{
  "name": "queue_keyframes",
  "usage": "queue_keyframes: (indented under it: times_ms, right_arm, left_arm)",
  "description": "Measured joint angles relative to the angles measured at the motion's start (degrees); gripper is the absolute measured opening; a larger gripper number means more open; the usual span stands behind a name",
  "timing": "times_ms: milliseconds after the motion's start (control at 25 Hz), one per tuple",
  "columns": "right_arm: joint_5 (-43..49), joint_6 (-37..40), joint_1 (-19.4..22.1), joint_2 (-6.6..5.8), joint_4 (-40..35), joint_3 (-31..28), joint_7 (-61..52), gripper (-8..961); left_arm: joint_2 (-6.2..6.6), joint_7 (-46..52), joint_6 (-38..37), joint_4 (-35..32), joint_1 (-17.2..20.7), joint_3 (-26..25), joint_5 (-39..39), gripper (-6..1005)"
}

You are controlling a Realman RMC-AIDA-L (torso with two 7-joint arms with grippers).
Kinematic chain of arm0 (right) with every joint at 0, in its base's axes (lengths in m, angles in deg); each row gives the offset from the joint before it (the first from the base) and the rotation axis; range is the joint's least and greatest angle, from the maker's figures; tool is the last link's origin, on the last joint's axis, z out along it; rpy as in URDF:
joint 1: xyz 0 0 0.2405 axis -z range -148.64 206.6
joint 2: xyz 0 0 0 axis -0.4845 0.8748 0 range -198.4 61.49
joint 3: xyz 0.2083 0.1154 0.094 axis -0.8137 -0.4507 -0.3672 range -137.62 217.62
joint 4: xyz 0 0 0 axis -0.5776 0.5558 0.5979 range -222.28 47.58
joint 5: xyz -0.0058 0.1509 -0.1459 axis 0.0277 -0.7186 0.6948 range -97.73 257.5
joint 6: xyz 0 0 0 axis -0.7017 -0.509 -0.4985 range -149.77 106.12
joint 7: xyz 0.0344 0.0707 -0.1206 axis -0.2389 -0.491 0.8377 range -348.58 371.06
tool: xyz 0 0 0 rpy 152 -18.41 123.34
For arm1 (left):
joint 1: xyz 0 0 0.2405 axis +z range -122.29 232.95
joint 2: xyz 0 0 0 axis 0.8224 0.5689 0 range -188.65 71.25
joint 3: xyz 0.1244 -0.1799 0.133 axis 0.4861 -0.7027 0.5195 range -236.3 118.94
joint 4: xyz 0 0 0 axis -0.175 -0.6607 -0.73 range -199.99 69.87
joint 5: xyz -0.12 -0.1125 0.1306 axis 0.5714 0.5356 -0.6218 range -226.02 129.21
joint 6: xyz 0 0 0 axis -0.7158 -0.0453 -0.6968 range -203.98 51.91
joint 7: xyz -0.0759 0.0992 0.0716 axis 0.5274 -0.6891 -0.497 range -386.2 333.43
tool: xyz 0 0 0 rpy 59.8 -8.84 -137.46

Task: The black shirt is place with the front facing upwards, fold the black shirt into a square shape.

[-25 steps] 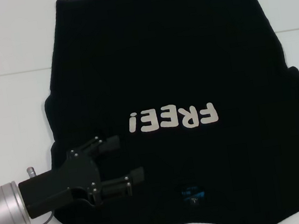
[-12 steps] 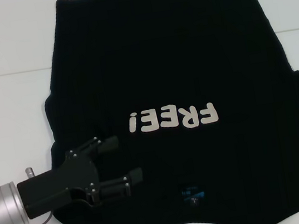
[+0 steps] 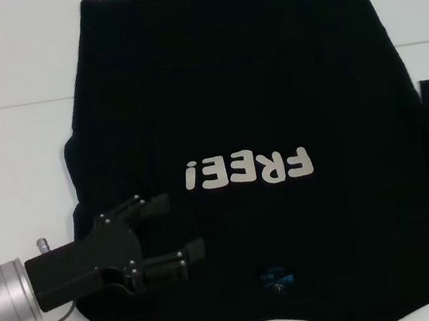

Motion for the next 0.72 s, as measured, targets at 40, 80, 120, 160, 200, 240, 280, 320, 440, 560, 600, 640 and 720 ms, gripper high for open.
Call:
queue_keyframes:
  times_ms: [40, 80, 120, 160, 200, 240, 280, 320, 440, 560, 600, 640, 720]
  right_arm:
    - [0.0, 0.3, -0.5, 0.43, -0.1, 0.8, 0.3, 22]
    - [0.0, 0.6, -1.0, 0.88, -0.3, 1.6, 0.6, 22]
    - [0.0, 0.7, -1.4, 1.23, -0.4, 2.2, 0.7, 22]
    - [0.0, 0.8, -1.7, 1.65, -0.4, 2.9, 0.8, 22]
    - [0.0, 0.9, -1.9, 1.93, -0.4, 3.4, 0.8, 22]
    - [0.0, 1.0, -2.1, 2.12, -0.2, 3.7, 0.8, 22]
    - [0.0, 1.1, -2.3, 2.28, 0.0, 3.8, 0.8, 21]
    - [-0.1, 1.2, -2.4, 2.32, 0.3, 3.8, 0.8, 21]
    - [-2.0, 1.4, -2.2, 2.46, 1.3, 3.4, 1.3, 83]
    - [-8.9, 1.9, -0.7, 2.01, 2.9, 2.5, 4.8, 176]
    - [-11.8, 2.3, 0.0, 1.61, 3.8, 1.9, 6.6, 202]
    - [-15.3, 2.9, 0.9, 1.11, 5.1, 1.1, 9.4, 228]
    - [-21.1, 4.3, 2.7, 0.26, 7.5, -0.2, 15.3, 280]
  left_arm:
    - [0.00, 0.0, 0.0, 0.0, 0.0, 0.0, 0.0, 936]
    - [0.01, 0.0, 0.1, 0.0, 0.0, 0.0, 0.0, 935]
    - [0.01, 0.0, 0.1, 0.0, 0.0, 0.0, 0.0, 934]
    - [0.01, 0.0, 0.1, 0.1, 0.0, 0.0, 0.0, 932]
    - [0.02, 0.0, 0.2, 0.1, 0.0, 0.0, 0.0, 931]
    - [0.02, 0.0, 0.2, 0.2, 0.0, 0.0, 0.0, 930]
    - [-0.01, 0.0, 0.2, 0.2, 0.0, -0.1, 0.1, 928]
    - [-0.06, 0.0, 0.2, 0.2, 0.0, -0.2, 0.1, 927]
    - [-0.22, 0.8, 0.3, 0.2, 0.0, -0.9, 0.1, 923]
    - [0.01, 5.5, 0.5, 0.2, -0.4, -2.9, 0.8, 919]
    - [0.17, 7.4, 0.5, 0.2, -0.6, -3.8, 0.9, 917]
    - [0.28, 9.3, 0.5, 0.2, -0.7, -4.7, 1.0, 916]
    - [0.76, 13.5, 0.4, 0.1, -0.8, -5.4, 1.0, 913]
